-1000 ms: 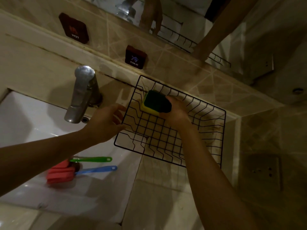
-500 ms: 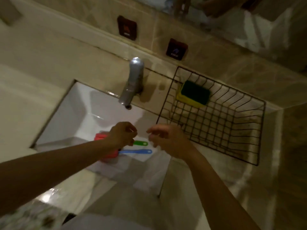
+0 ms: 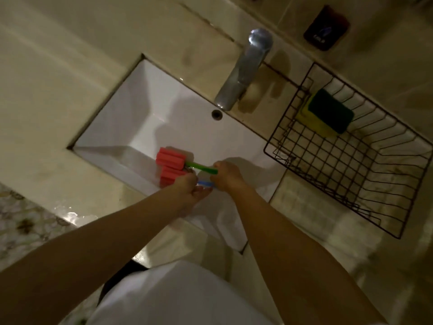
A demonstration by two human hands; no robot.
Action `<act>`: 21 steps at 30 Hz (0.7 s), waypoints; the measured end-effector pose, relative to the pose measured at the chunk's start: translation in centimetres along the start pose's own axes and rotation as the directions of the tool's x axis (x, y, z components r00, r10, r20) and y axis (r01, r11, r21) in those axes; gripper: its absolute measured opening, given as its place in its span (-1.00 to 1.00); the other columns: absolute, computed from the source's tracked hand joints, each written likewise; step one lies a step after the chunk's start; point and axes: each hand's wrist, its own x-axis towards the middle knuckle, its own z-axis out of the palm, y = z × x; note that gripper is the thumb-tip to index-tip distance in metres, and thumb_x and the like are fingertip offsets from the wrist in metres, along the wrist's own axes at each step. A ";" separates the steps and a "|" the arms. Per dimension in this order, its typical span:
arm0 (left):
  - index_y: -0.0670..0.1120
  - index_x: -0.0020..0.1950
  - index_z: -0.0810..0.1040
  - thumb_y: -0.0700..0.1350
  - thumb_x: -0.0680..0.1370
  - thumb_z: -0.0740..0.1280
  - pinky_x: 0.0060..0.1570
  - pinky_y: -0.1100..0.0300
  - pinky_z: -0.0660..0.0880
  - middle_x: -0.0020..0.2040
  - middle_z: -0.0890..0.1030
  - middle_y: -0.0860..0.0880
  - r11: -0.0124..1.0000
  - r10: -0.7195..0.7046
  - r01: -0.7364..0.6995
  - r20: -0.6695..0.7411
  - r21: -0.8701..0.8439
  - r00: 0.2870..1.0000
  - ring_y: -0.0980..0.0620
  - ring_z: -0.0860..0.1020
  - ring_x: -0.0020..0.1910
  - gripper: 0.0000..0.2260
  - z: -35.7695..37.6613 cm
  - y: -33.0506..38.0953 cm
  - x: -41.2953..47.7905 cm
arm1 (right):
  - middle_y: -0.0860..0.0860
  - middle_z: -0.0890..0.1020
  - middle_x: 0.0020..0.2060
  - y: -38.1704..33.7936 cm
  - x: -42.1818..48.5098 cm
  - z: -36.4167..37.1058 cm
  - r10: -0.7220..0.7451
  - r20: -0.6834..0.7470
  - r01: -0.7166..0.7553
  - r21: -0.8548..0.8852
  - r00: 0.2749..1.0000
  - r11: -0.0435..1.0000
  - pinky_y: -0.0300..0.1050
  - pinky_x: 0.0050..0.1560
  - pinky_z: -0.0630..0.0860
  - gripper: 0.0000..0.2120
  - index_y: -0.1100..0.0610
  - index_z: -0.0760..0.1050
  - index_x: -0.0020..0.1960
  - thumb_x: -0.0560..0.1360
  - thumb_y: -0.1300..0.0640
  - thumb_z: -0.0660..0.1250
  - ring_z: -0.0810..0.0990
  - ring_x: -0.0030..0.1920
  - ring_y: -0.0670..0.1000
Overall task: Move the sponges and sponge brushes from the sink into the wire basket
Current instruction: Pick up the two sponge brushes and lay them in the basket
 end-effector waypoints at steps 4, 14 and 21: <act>-0.20 0.04 0.44 -0.32 0.59 0.10 -0.27 0.07 0.60 -0.14 0.50 -0.20 0.992 -0.043 0.051 0.075 -0.116 0.996 -0.05 0.51 -0.24 -0.85 -0.6 -0.2 1.3 | 0.19 0.58 0.11 -0.9 1.0 1.5 -0.029 0.059 0.038 -0.156 0.998 0.987 0.03 0.20 0.43 -0.73 0.17 0.48 0.15 0.49 0.09 0.31 0.54 0.12 0.20; -0.05 -0.12 0.53 -0.21 0.57 0.24 -0.45 0.27 0.52 -0.26 0.60 -0.03 1.000 -0.019 0.020 0.099 -0.013 0.995 0.06 0.51 -0.26 -0.87 -0.8 -0.9 1.4 | 0.15 0.66 0.04 -0.4 -0.7 3.1 0.025 0.008 -0.026 0.216 1.000 0.976 -0.20 -0.03 0.44 -0.78 0.11 0.58 0.13 0.50 0.18 0.29 0.60 0.04 0.10; -0.12 0.11 0.55 -0.22 0.52 0.29 -0.19 0.12 0.51 -0.05 0.60 -0.10 0.977 0.128 -0.155 0.175 0.148 0.976 -0.05 0.55 -0.11 -0.81 -1.0 -0.3 -1.0 | 0.14 0.58 -0.29 -1.1 -4.7 1.5 -0.038 -0.236 0.115 0.322 0.971 0.940 -0.17 -0.35 0.39 -0.86 0.24 0.49 -0.16 0.46 0.16 0.34 0.51 -0.29 0.04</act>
